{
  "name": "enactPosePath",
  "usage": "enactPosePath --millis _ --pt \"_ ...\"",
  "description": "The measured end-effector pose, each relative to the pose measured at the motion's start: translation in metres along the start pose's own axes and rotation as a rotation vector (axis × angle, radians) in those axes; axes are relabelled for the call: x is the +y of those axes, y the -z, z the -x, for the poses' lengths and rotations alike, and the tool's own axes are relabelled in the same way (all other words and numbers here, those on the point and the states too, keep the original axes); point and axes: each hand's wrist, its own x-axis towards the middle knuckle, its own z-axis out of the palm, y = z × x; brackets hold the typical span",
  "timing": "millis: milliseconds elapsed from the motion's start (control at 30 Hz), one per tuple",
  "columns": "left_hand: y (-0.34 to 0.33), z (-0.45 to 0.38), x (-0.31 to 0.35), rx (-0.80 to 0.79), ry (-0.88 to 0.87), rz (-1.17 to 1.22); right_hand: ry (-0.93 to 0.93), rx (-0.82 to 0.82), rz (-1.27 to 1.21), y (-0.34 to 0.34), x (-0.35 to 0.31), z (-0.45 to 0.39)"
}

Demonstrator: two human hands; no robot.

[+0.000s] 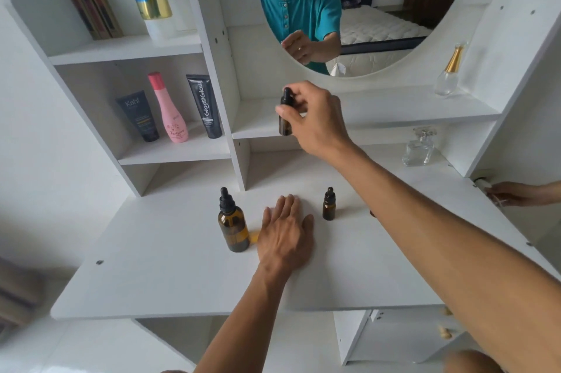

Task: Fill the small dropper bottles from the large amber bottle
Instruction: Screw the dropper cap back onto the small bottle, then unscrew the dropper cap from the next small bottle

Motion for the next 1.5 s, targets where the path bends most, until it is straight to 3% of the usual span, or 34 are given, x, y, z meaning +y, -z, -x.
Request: enactPosePath --millis 367,867,1033,1233,1400,1500 --pt "-0.004 0.0 0.0 0.036 0.003 -0.022 0.019 -0.084 -0.019 -0.064 -0.003 -0.058" --pt "-0.005 -0.001 -0.001 0.044 0.002 -0.031 -0.061 -0.135 -0.002 -0.082 0.008 -0.061" --pt "-0.007 -0.001 -0.002 0.052 0.001 -0.029 -0.073 -0.121 -0.011 -0.068 0.009 -0.056" --pt "-0.006 0.0 -0.002 0.028 0.011 -0.013 0.012 0.086 -0.036 -0.019 0.009 -0.022" --pt "-0.003 0.002 -0.001 0.022 0.004 -0.019 0.035 0.013 0.092 0.016 0.028 0.044" --pt "-0.003 0.004 -0.001 0.025 0.002 -0.015 -0.081 -0.114 0.233 0.023 0.051 0.08"
